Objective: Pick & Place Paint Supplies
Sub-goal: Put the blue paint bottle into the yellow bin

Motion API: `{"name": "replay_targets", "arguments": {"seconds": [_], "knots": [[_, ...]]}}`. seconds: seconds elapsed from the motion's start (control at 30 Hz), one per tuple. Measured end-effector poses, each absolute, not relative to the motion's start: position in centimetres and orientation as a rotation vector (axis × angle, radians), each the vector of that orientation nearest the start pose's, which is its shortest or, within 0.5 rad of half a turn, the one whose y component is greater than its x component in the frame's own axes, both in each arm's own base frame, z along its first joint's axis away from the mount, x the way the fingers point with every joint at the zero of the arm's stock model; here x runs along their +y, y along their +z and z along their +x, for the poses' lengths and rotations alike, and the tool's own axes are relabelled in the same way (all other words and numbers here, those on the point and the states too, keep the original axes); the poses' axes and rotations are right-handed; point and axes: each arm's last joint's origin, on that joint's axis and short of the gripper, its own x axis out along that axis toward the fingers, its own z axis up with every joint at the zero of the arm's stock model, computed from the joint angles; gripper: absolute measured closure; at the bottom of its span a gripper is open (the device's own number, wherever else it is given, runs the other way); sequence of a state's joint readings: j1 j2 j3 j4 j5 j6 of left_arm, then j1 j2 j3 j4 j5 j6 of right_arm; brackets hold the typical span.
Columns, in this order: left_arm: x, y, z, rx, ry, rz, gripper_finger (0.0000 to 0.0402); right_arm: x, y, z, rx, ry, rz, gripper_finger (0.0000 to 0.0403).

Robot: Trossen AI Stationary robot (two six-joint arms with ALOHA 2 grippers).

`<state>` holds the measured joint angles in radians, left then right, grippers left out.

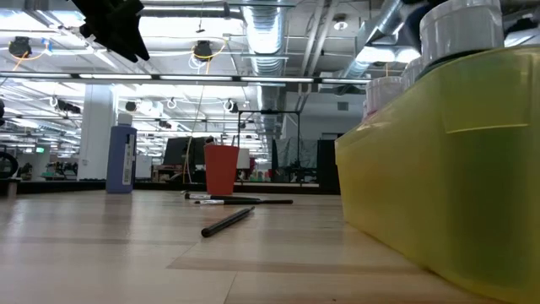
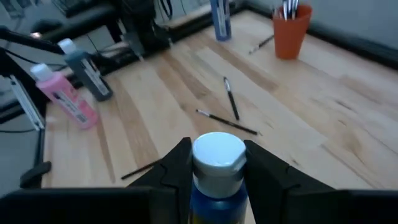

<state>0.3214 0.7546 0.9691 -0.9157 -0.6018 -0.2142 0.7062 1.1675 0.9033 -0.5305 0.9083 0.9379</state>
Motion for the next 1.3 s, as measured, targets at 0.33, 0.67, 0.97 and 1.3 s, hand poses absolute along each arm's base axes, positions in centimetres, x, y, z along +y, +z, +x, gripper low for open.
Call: {"name": "replay_targets", "arguments": {"seconds": [0.33, 0.67, 0.97, 1.3], "knots": [[5.5, 33.6, 11.3, 0.62, 0.955, -0.089, 0.0164, 17.1, 27.0, 14.9, 0.114, -0.458, 0.291, 0.0297], [5.5, 33.6, 11.3, 0.615, 0.956, -0.09, 0.0164, 19.8, 20.8, 16.1, 0.061, -0.513, 0.319, 0.0297], [5.5, 33.7, 11.3, 0.608, 0.958, -0.098, 0.0164, 21.6, 16.6, 18.2, 0.065, -0.544, 0.307, 0.0297], [5.5, 33.7, 11.4, 0.589, 0.966, -0.124, 0.0164, 21.6, 13.4, 20.6, 0.151, -0.574, 0.324, 0.0297]]}}
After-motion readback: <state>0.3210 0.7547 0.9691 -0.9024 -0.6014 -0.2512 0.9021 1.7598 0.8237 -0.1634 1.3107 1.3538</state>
